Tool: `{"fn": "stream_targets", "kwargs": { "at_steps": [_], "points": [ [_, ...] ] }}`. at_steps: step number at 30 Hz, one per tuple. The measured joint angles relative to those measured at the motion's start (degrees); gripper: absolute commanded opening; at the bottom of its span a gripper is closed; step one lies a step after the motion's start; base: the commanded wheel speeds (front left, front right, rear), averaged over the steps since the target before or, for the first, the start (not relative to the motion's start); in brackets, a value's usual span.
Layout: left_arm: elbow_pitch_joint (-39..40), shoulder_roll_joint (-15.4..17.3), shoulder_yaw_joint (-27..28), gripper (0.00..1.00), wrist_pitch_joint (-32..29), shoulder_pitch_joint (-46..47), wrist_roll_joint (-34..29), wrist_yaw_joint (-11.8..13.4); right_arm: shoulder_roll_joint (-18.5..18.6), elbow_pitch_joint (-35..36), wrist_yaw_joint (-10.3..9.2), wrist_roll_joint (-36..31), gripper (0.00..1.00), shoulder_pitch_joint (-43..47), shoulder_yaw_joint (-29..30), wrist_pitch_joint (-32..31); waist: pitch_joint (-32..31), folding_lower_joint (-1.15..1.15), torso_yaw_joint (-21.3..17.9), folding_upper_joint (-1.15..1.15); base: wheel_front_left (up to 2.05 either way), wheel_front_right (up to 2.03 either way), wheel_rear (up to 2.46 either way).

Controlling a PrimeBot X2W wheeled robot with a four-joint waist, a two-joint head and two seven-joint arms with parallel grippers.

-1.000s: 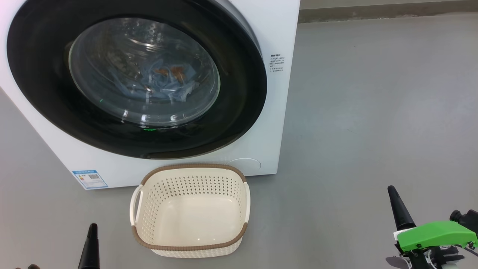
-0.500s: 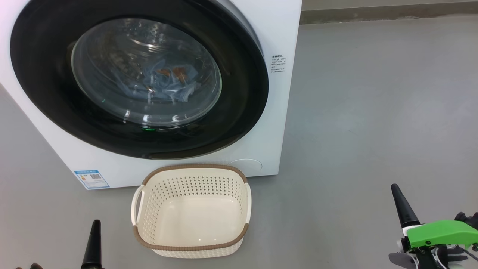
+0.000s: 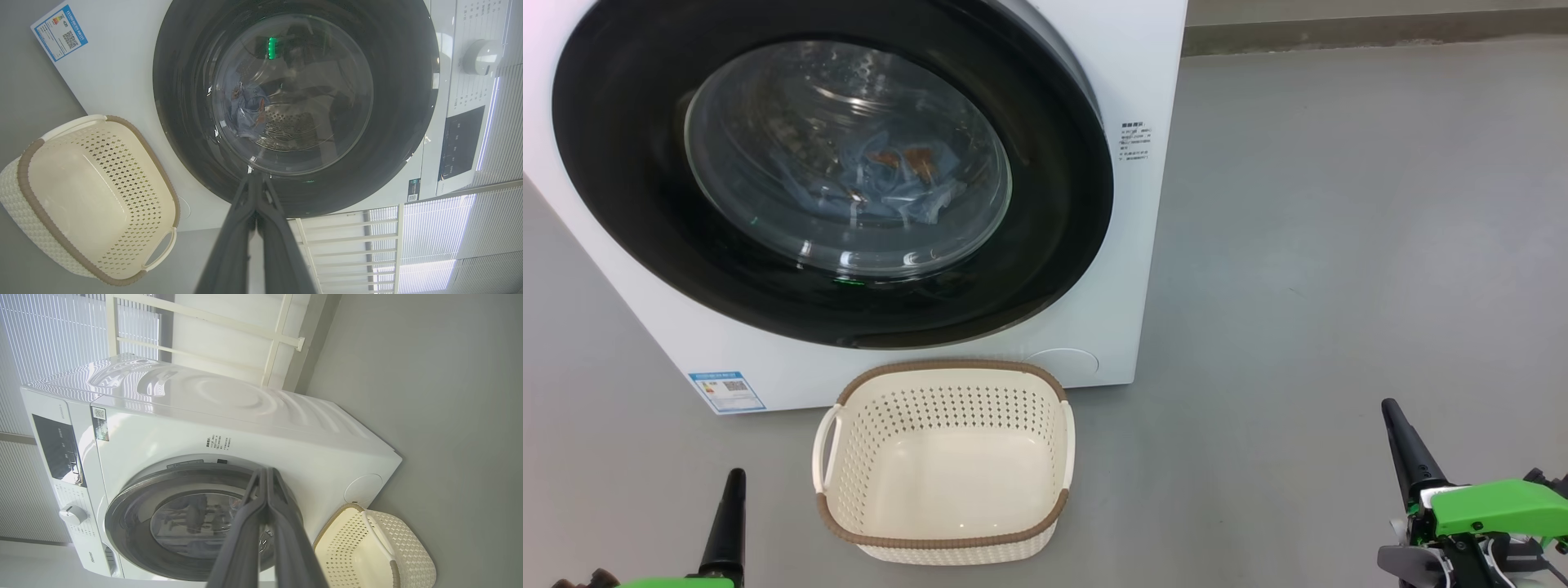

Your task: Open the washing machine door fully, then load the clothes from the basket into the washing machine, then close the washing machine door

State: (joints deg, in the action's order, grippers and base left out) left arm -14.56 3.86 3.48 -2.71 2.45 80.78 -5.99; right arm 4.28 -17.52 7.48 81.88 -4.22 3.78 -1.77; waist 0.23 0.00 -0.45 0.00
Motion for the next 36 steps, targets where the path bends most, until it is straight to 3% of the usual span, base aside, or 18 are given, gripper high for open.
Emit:
{"fn": "stream_targets", "kwargs": {
  "at_steps": [21, 36],
  "points": [
    [0.55, -1.36, 1.15, 0.0, -3.43, 1.27, 10.61, 0.09, -0.64, 1.12, 0.0, 10.88, 0.0, -0.13, 2.15, -3.27, -0.3, 0.0, 0.44, 0.0, 0.0, 0.0, 0.0],
    [0.58, -1.48, 1.23, 0.0, -3.43, 1.3, 10.92, 0.52, -0.66, 1.16, -0.01, 11.04, 0.0, -0.14, 2.19, -3.27, -0.3, 0.0, 0.44, 0.0, 0.0, 0.0, 0.0]
  ]
}}
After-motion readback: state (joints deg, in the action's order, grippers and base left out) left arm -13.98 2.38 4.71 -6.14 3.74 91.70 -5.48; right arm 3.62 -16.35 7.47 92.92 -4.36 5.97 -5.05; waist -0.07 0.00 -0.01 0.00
